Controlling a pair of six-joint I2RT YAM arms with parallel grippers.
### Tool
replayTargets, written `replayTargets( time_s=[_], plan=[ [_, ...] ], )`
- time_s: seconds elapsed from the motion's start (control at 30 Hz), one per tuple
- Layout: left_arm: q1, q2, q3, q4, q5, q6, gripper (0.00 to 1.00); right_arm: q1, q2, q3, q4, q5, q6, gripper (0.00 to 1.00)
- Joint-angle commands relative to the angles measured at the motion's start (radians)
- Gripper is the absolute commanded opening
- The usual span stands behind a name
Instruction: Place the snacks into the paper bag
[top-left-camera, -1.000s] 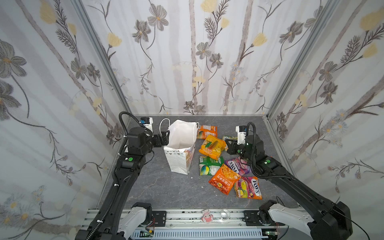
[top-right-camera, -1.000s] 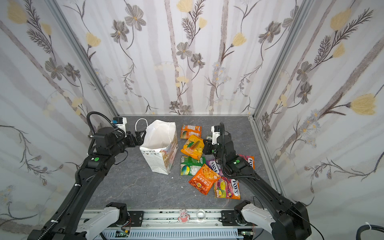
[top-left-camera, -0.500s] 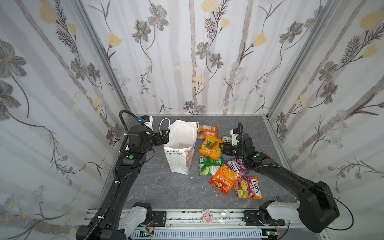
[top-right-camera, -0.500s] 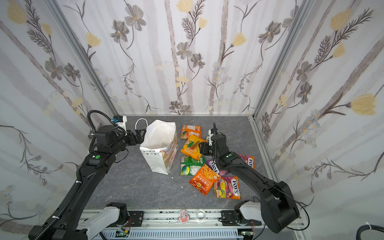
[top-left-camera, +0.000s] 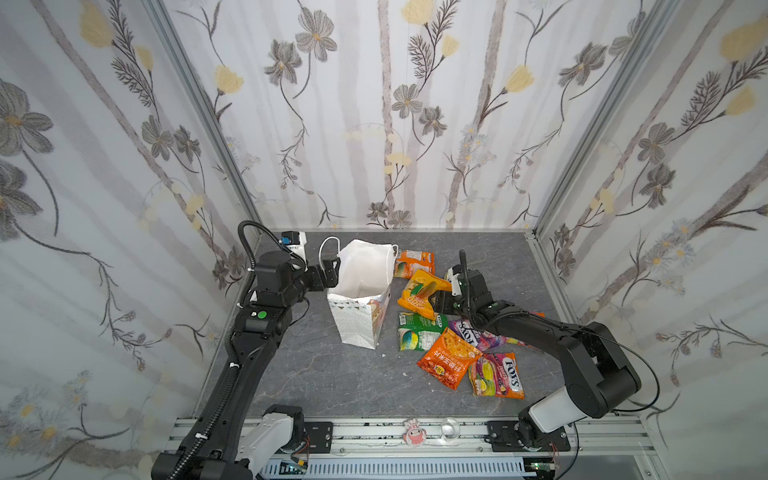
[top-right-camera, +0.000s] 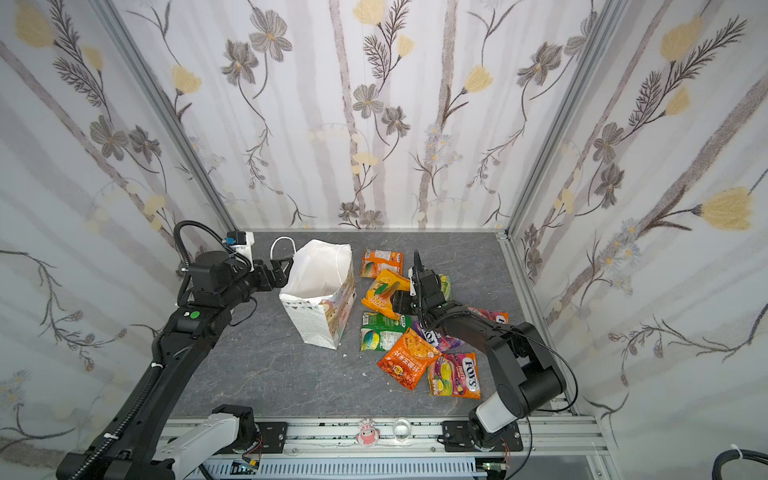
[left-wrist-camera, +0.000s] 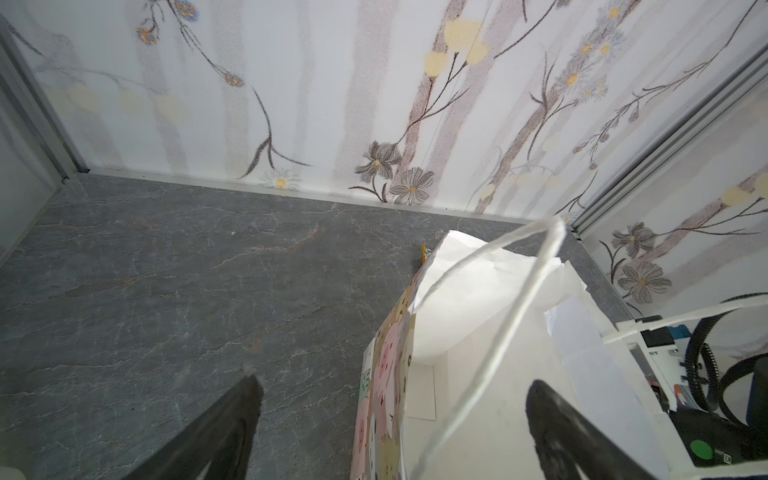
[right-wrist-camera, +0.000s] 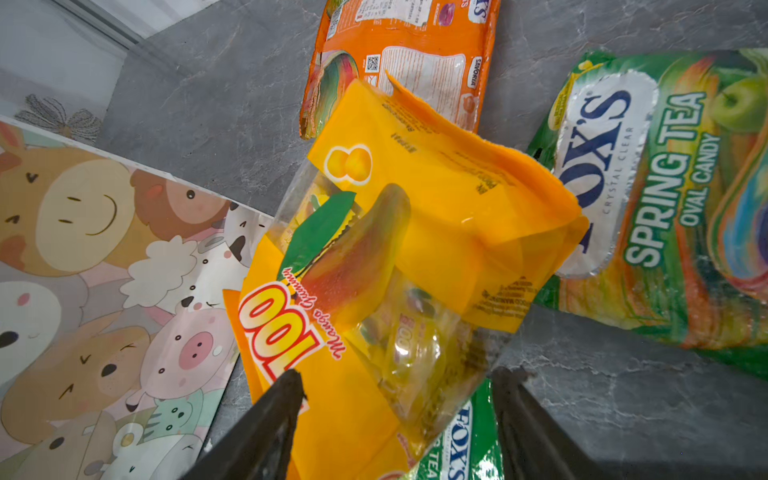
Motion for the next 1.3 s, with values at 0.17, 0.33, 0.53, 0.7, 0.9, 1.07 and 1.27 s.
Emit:
replayTargets(
  time_s=[0.17,0.33,0.53,0.7,0.9,1.07,1.27],
  plan=[
    [0.002,0.001,-0.006,0.045,0.014,-0.007,1.0,-0.006,0.065,0.006,0.043,-0.015,0.014,0.69],
    [0.002,-0.002,-0.003,0.042,0.023,-0.007,1.0,-0.007,0.106,0.024,0.023,-0.003,0.013,0.64],
    [0.003,-0.013,-0.009,0.048,0.016,-0.006,1.0,-0.007,0.103,0.02,0.017,0.013,0.02,0.34],
    [0.004,-0.003,-0.007,0.039,-0.002,0.001,1.0,-0.007,0.058,0.007,0.002,0.04,0.021,0.17],
    [0.003,0.002,-0.008,0.038,-0.017,0.007,1.0,-0.008,-0.016,-0.01,-0.013,0.05,0.026,0.0],
    [0.005,0.009,-0.005,0.036,-0.012,0.008,1.0,-0.009,-0.07,-0.032,-0.01,0.062,0.027,0.0],
    [0.005,0.004,-0.003,0.029,-0.016,0.014,1.0,-0.006,-0.136,-0.041,0.005,0.039,0.019,0.0]
  ],
)
